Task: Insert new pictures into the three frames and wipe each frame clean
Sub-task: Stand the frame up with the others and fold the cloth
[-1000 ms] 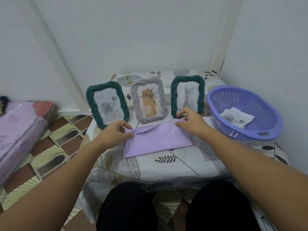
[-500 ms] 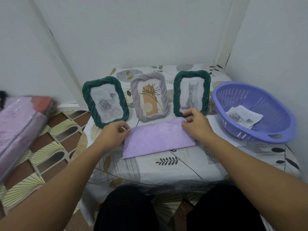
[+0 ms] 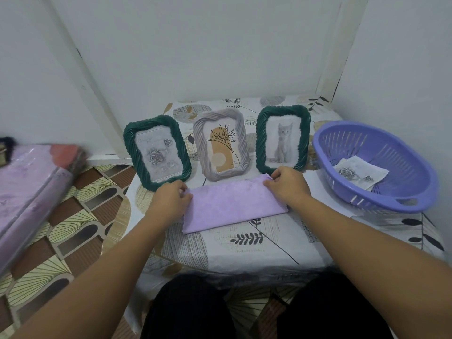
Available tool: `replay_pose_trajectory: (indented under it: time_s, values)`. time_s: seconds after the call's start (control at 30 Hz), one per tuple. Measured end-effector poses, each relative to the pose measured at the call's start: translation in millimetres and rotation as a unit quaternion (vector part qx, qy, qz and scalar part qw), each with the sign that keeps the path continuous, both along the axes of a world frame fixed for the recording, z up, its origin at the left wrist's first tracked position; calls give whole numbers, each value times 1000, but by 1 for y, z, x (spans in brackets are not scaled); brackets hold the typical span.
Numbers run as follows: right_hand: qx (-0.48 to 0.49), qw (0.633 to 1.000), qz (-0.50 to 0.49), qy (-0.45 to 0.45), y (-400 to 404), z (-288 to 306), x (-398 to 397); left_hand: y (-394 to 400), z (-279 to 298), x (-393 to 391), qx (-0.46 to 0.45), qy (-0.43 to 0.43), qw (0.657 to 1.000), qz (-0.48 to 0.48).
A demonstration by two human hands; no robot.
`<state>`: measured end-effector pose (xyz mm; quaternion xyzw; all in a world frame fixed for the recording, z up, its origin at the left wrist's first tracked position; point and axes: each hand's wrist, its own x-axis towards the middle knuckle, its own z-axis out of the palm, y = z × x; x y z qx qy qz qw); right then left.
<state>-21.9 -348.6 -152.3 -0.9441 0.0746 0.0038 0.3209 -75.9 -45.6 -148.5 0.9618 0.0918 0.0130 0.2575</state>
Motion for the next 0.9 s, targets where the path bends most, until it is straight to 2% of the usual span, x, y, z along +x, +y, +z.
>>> replay_pose_trajectory:
  time_s: [0.13, 0.23, 0.3, 0.4, 0.53, 0.73, 0.9]
  values:
    - [-8, 1000, 6, 23, 5, 6, -2, -2, -2, 4, 67, -6, 998, -13]
    - [-13, 999, 19, 28, 8, 10, -7, -4, -1, 7, 101, 32, 994, -14]
    - [16, 999, 24, 32, 8, 13, -9, -5, 3, 9, 131, 41, 990, -28]
    - [106, 994, 19, 36, 6, 14, -12, -7, 17, 13, 146, 1, 989, -26]
    - [172, 984, -1, 52, 3, 15, -17, -24, 34, 8, 163, -73, 983, -50]
    - [211, 975, -12, 72, 5, 20, -20, -96, 34, -30, 65, -49, 964, -253]
    - [306, 946, -16, 102, 9, 26, -23, -144, 11, -34, 66, -38, 955, -287]
